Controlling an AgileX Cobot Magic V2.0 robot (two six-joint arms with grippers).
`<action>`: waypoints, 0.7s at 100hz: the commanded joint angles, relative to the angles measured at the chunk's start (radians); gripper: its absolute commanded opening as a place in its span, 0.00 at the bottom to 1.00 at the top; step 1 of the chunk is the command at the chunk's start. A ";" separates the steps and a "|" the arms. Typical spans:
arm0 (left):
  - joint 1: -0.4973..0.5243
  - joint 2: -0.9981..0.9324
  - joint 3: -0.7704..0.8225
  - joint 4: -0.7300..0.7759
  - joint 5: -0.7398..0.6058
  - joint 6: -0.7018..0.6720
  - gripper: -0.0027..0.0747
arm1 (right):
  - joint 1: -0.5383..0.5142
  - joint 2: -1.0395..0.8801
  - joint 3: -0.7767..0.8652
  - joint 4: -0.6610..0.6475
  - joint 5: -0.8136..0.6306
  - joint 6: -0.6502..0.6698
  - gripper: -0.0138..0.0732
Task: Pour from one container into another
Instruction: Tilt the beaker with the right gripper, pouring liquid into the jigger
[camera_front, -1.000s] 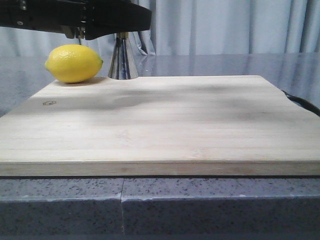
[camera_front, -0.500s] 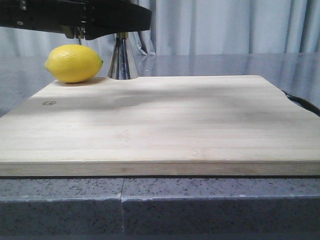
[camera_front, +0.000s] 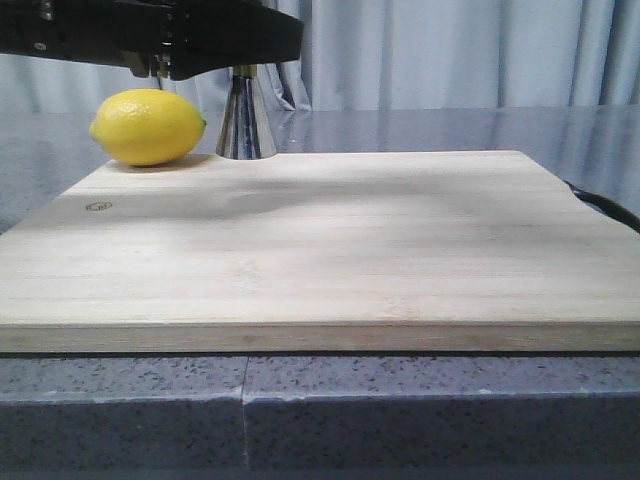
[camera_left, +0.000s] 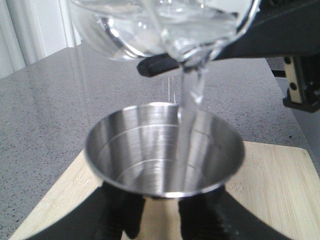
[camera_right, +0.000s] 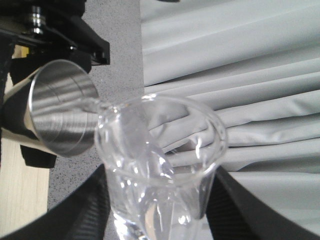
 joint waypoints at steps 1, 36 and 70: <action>-0.009 -0.050 -0.030 -0.085 0.101 -0.010 0.36 | 0.003 -0.038 -0.040 -0.032 -0.006 -0.002 0.51; -0.009 -0.050 -0.030 -0.085 0.101 -0.010 0.36 | 0.003 -0.038 -0.040 -0.078 0.000 -0.002 0.51; -0.009 -0.050 -0.030 -0.085 0.101 -0.010 0.36 | 0.003 -0.038 -0.040 -0.089 0.000 -0.002 0.51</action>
